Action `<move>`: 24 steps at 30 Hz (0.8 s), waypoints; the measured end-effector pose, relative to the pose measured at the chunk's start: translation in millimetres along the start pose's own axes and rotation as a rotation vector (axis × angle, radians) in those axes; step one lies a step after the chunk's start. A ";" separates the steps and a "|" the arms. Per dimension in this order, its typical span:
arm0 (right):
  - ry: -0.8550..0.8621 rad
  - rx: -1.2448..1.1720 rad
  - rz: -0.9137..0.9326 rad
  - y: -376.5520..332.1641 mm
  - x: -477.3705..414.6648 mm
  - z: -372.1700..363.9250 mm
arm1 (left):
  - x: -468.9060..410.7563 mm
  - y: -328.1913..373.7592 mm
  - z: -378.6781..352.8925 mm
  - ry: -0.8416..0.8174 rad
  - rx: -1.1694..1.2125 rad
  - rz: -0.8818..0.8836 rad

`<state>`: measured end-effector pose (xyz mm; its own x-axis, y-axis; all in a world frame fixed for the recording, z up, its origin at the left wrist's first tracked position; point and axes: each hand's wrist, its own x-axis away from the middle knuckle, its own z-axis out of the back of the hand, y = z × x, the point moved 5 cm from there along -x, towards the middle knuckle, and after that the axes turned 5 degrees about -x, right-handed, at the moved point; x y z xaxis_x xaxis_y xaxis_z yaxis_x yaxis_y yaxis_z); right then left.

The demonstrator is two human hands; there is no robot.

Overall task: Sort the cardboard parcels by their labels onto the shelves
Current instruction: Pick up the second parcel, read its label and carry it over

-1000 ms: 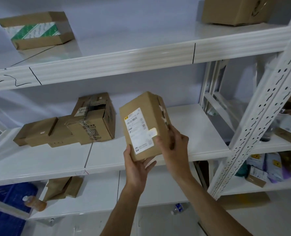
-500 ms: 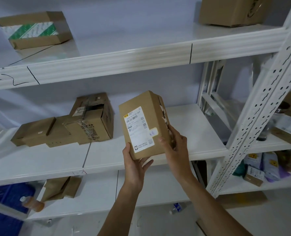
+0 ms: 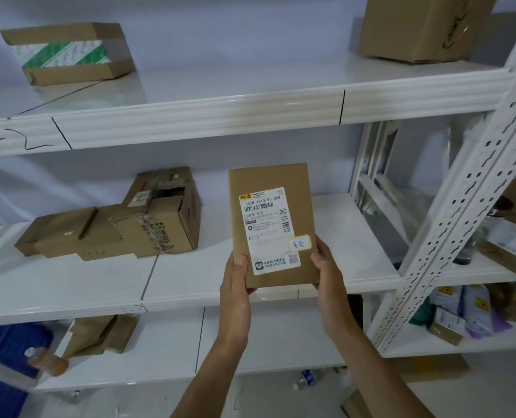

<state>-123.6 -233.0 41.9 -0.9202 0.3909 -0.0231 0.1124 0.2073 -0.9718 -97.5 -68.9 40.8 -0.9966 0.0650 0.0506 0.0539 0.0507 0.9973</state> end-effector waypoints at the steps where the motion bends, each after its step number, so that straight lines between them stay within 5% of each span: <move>1: -0.004 -0.014 -0.001 -0.5 1.9 0.8 | 2.9 2.2 0.0 -0.004 -0.012 -0.012; 24: 0.045 -0.087 0.090 -8.0 13.9 11.0 | 23.8 25.9 -7.0 -0.004 -0.047 -0.055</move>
<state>-141.4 -239.1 46.8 -0.8873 0.4510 -0.0964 0.2274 0.2461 -0.9422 -120.3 -73.0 68.2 -0.9977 0.0677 -0.0048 -0.0043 0.0072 1.0000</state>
